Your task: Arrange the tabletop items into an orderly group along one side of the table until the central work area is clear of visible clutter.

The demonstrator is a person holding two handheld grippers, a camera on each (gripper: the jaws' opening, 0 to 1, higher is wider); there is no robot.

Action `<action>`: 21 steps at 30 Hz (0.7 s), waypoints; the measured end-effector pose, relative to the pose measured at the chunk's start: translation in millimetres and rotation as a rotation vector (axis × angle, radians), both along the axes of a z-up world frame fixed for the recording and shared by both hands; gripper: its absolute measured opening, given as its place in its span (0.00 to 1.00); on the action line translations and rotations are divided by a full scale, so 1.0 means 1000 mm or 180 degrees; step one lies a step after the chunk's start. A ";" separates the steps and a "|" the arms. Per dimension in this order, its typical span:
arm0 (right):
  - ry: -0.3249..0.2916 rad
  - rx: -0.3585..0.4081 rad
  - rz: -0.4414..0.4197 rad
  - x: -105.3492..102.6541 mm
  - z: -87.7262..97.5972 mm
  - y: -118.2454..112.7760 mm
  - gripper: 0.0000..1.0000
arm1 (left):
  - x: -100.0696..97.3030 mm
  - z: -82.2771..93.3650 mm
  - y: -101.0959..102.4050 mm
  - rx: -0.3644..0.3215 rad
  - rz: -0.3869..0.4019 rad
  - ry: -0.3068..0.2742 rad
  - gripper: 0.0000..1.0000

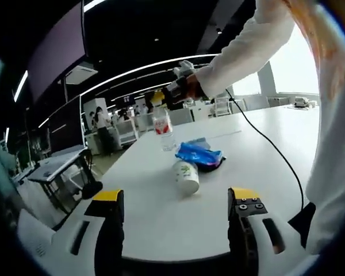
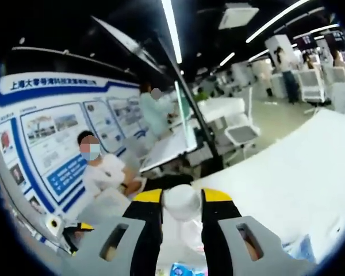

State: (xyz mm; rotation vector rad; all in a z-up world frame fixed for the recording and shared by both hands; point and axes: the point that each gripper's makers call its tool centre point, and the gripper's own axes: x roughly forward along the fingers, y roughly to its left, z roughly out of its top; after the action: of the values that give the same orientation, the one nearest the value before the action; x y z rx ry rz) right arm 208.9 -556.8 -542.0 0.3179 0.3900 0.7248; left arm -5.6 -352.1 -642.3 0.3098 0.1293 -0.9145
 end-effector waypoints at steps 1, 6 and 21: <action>0.0018 -0.0002 -0.0018 0.002 -0.007 -0.001 0.23 | 0.001 -0.001 0.001 0.0013 0.0012 -0.0003 0.71; 0.0114 -0.0073 0.0032 0.005 -0.028 -0.002 0.23 | -0.002 -0.006 0.001 0.0102 0.0012 0.0043 0.67; 0.0121 -0.0123 0.0082 0.026 -0.048 -0.010 0.23 | -0.003 -0.013 -0.001 0.0264 0.0034 0.0058 0.68</action>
State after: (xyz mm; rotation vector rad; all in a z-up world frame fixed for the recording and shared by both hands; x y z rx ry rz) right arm 234.6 -567.0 -590.2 0.2908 0.4443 0.7364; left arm -8.7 -353.0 -655.7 0.3777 0.1858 -0.9028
